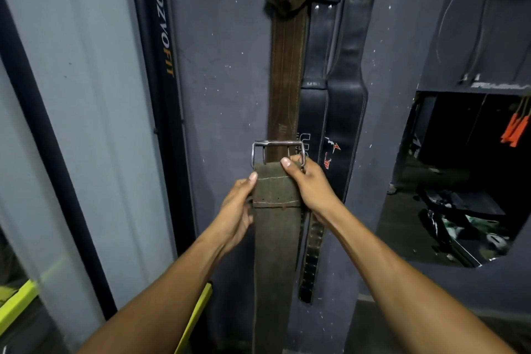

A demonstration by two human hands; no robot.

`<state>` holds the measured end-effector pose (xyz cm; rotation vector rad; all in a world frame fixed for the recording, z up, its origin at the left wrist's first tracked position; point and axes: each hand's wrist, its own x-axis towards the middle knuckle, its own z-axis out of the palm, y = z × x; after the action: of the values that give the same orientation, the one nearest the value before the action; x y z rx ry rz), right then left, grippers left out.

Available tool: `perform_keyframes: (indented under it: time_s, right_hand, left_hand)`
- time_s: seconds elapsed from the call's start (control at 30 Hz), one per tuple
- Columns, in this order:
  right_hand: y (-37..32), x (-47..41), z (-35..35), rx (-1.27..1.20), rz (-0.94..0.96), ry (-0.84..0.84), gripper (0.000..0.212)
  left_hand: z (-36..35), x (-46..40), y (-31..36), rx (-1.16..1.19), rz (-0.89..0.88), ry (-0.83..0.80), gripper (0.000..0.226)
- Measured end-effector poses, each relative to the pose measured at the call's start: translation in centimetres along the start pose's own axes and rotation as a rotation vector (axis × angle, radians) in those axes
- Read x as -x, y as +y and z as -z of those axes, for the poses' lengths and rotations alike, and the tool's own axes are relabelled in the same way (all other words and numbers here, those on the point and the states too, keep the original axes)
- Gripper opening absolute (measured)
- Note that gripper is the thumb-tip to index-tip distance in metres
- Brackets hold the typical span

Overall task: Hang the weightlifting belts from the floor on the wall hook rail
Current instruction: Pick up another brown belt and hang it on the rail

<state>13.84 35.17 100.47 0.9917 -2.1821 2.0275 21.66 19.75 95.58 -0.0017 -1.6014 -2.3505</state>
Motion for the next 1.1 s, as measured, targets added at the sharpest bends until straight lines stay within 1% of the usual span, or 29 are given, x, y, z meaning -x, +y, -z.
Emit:
perform_keyframes:
  time_s: [0.03, 0.07, 0.13, 0.23, 0.3, 0.37, 0.4, 0.43, 0.47, 0.5, 0.57, 0.63, 0.67, 0.73, 0.77, 0.83, 0.9, 1.0, 1.03, 1.07, 1.1]
  right_hand:
    - [-0.6, -0.2, 0.0, 0.017, 0.011, -0.009, 0.029]
    - [-1.2, -0.5, 0.1, 0.034, 0.024, -0.004, 0.034]
    - [-2.1, -1.0, 0.0, 0.036, 0.035, 0.033, 0.037]
    - [-3.1, -1.6, -0.4, 0.031, -0.015, 0.13, 0.038]
    - [-3.7, -1.8, -0.9, 0.184, -0.055, 0.257, 0.042]
    - [-3.8, -1.8, -1.3, 0.441, -0.046, 0.436, 0.061]
    - [-3.7, -1.5, -1.5, 0.561, -0.003, 0.515, 0.07]
    - [-3.7, -1.1, -1.8, 0.622, 0.061, 0.546, 0.077]
    - [-3.7, -0.7, -2.1, 0.615, 0.117, 0.504, 0.082]
    - [-3.6, -0.4, -2.4, 0.562, 0.15, 0.415, 0.086]
    - [-3.4, -0.3, -3.2, 0.47, 0.147, 0.225, 0.091]
    - [-3.5, -0.7, -3.9, 0.348, 0.138, 0.142, 0.086]
    - [-3.6, -1.1, -4.1, 0.249, 0.132, 0.143, 0.077]
    - [-3.4, -1.7, -4.2, 0.018, 0.12, 0.195, 0.052]
    - [-3.2, -1.9, -4.0, -0.057, 0.114, 0.245, 0.042]
    - [-2.9, -2.4, -3.4, -0.121, 0.1, 0.336, 0.032]
    - [-2.9, -2.8, -2.9, -0.166, 0.092, 0.333, 0.028]
    - [-3.9, -3.4, -2.2, -0.249, 0.083, 0.224, 0.028]
    - [-4.5, -3.8, -1.9, -0.293, 0.085, 0.178, 0.029]
    - [-5.1, -4.0, -1.5, -0.336, 0.087, 0.139, 0.031]
    - [-5.7, -4.3, -1.2, -0.375, 0.08, 0.113, 0.033]
  left_hand:
    - [-0.3, -0.4, 1.0, -0.076, -0.067, 0.034, 0.061]
    - [-0.7, -0.8, 2.0, -0.15, -0.151, 0.052, 0.051]
    - [-1.1, -1.3, 3.7, -0.254, -0.316, 0.037, 0.028]
    - [-2.0, -1.7, 5.9, -0.3, -0.427, 0.002, 0.021]
    - [-2.8, -2.0, 6.8, -0.338, -0.482, 0.018, 0.019]
    - [-3.5, -2.4, 7.4, -0.394, -0.509, 0.087, 0.019]
    - [-3.7, -2.7, 7.7, -0.403, -0.516, 0.135, 0.019]
    - [-3.7, -3.0, 8.1, -0.387, -0.517, 0.172, 0.019]
    - [-3.8, -3.3, 8.5, -0.356, -0.51, 0.193, 0.018]
    - [-4.0, -3.6, 9.0, -0.33, -0.498, 0.197, 0.017]
    - [-4.5, -3.9, 9.7, -0.326, -0.489, 0.167, 0.011]
    - [-5.2, -3.6, 9.9, -0.398, -0.5, 0.124, 0.015]
    - [-5.5, -3.3, 9.7, -0.431, -0.498, 0.074, 0.019]
    - [-5.6, -3.0, 9.6, -0.438, -0.443, -0.038, 0.025]
    - [-5.4, -2.9, 9.7, -0.424, -0.398, -0.084, 0.026]
    - [-4.7, -3.1, 10.1, -0.389, -0.332, -0.143, 0.027]
    - [-3.7, -3.7, 10.4, -0.342, -0.342, -0.097, 0.025]
    - [-2.3, -4.6, 10.6, -0.334, -0.464, 0.143, 0.024]
    - [-1.8, -5.0, 10.6, -0.36, -0.461, 0.204, 0.027]
    - [-1.3, -5.3, 10.6, -0.388, -0.418, 0.222, 0.033]
    - [-0.9, -5.6, 10.8, -0.399, -0.339, 0.175, 0.042]
